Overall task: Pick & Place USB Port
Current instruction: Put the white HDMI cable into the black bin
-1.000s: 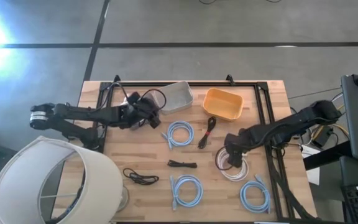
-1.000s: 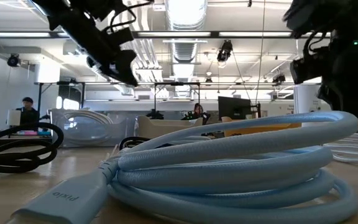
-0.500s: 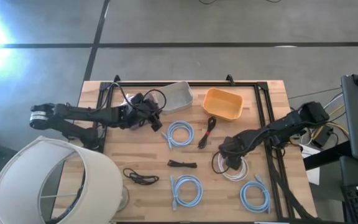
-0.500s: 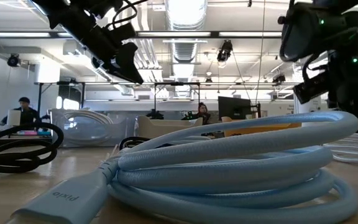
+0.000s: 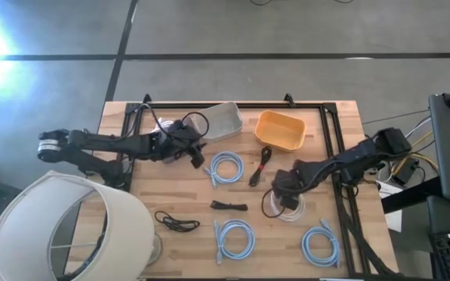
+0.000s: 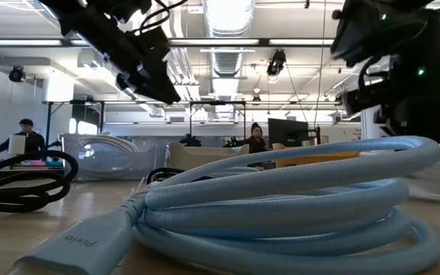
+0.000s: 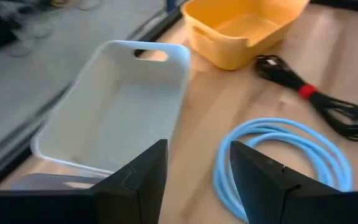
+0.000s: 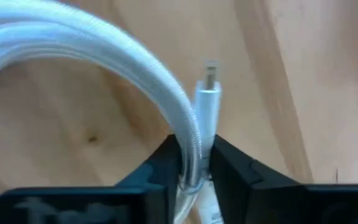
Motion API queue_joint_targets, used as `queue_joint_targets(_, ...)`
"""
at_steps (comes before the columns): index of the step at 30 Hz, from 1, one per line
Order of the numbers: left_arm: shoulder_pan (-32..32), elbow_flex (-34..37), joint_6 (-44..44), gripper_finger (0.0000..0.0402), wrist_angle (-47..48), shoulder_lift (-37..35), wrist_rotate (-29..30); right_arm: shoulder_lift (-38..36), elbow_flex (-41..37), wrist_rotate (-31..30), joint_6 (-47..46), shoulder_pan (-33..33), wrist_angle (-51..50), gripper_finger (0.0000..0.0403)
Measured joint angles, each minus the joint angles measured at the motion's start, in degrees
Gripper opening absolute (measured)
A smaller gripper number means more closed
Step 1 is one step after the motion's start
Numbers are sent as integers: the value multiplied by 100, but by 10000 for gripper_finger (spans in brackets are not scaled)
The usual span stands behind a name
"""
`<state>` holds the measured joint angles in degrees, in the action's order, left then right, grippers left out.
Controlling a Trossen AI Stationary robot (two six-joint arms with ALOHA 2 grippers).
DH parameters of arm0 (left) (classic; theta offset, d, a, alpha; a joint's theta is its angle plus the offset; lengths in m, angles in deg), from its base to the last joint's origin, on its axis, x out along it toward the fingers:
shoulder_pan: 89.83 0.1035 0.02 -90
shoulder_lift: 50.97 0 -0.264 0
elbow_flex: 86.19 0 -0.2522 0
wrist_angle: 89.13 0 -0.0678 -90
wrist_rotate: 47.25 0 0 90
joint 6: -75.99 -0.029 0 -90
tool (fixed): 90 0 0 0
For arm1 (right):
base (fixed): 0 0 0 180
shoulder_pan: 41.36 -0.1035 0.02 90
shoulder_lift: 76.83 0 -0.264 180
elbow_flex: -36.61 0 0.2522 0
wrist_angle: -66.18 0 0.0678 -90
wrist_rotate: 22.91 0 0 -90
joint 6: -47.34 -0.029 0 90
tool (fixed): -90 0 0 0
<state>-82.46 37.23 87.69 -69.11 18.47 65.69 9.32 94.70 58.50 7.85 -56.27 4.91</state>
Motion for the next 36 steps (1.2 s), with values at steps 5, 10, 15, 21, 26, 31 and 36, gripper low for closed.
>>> queue_joint_targets(5,-6,0,189,179,-322,112,-555,-222,325,-212,273,2,-11,45)
queue_joint_targets(10,-7,0,811,179,-1048,351,-1221,-377,915,-1198,674,-13,1,45)
queue_joint_targets(15,-37,0,1319,179,-1809,774,-2144,-365,1515,-2937,1441,-7,237,54)
queue_joint_targets(21,-59,0,2015,179,-3157,1473,-3509,-356,1810,-3696,2660,0,1486,67)
queue_joint_targets(26,-59,-22,2184,179,-4351,1884,-4235,-356,1795,-3661,3192,6,2154,61)
queue_joint_targets(31,-71,-44,2166,179,-4672,1985,-4481,-356,1729,-3652,3195,30,2135,62)
queue_joint_targets(36,-74,27,2139,179,-4679,1966,-4496,-356,1699,-3639,3271,28,2107,62)
